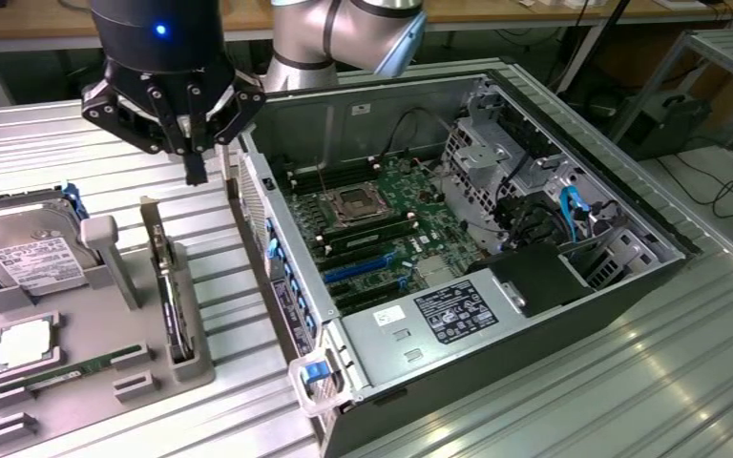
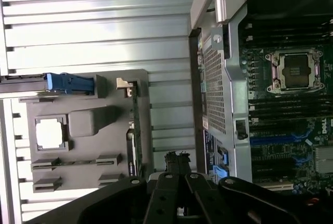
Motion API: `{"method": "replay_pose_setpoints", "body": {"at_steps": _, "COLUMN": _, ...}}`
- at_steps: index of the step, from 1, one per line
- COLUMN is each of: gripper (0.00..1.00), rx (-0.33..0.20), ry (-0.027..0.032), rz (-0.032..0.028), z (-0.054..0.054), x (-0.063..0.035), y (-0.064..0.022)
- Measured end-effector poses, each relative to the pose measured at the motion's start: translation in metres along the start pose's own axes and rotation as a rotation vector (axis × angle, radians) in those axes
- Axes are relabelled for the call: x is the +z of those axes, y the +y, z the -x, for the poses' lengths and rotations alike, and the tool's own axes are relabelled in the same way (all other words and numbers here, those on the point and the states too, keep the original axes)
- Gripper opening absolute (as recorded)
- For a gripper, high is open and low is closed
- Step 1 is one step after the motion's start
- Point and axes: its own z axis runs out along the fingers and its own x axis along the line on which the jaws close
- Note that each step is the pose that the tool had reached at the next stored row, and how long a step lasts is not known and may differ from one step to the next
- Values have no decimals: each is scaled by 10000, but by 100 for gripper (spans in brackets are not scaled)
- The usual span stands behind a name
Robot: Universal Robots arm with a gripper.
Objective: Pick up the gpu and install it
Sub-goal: 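Reach for the gpu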
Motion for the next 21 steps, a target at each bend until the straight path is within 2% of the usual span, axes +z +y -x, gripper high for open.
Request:
{"method": "replay_pose_setpoints", "body": {"at_steps": 9, "gripper": 11, "rx": -31, "ry": 1, "rz": 1, "z": -181, "x": -6, "y": -45}}
{"method": "replay_pose_setpoints", "body": {"at_steps": 15, "gripper": 11, "rx": -352, "ry": 15, "rz": 9, "z": -238, "x": -8, "y": -58}}
{"method": "replay_pose_setpoints", "body": {"at_steps": 21, "gripper": 11, "rx": -496, "ry": 21, "rz": 13, "z": -362, "x": -11, "y": -74}}
